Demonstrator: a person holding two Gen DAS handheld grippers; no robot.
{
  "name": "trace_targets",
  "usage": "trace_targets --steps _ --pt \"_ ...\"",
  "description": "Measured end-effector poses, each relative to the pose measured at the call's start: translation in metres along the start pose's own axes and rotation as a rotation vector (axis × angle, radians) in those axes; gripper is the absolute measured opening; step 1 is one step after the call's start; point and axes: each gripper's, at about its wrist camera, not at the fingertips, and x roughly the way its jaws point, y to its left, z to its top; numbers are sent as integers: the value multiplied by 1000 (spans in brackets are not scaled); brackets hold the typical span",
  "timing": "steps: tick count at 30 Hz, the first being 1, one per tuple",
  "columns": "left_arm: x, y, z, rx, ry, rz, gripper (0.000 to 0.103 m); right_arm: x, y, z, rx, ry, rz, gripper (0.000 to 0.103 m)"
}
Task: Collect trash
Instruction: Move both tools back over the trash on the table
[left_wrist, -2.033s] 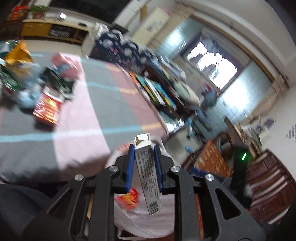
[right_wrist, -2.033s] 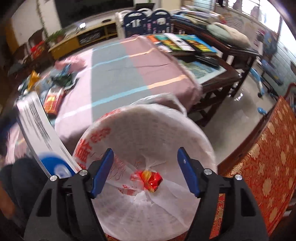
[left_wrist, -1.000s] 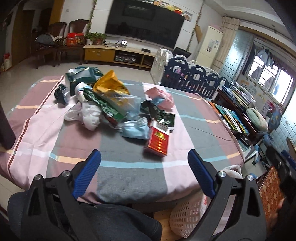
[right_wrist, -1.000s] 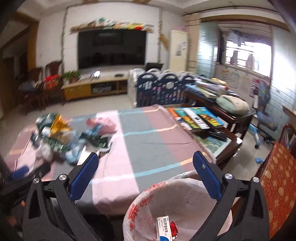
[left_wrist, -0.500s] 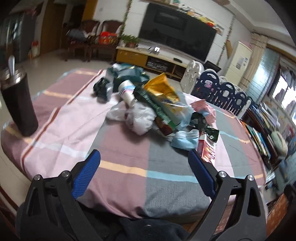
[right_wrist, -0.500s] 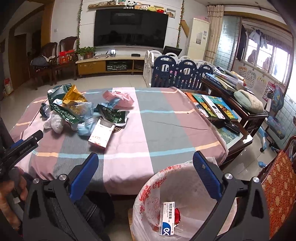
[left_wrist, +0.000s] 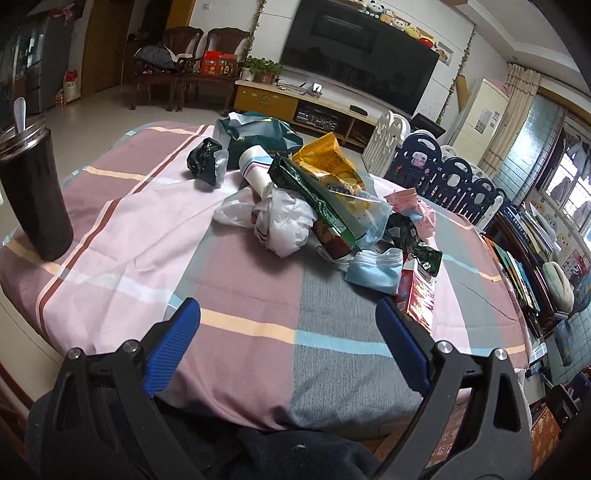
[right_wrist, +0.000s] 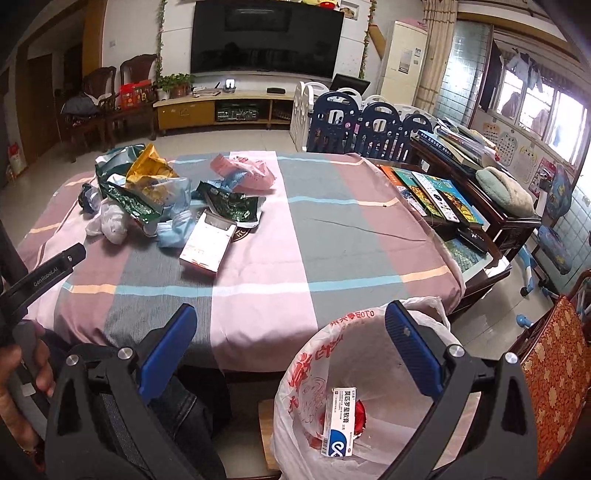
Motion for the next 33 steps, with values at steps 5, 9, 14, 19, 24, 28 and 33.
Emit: trace_targets --steps 5,9,14,19,24,28,33 --pt "0 0 0 0 2 1 95 4 -1 -2 11 19 4 99" --pt "1 0 -1 -1 2 1 95 7 -3 -2 22 32 9 100" --pt "2 0 -2 -6 8 3 95 9 -1 -3 19 42 10 99" --pt "4 1 -2 -9 18 4 95 13 1 -3 16 54 12 99" --pt "5 2 -2 -15 20 5 95 16 1 -4 22 65 14 99" --pt "4 2 -2 -15 20 5 95 16 1 -4 23 65 15 100" --pt "5 2 -2 -17 21 5 95 18 3 -4 20 70 18 100"
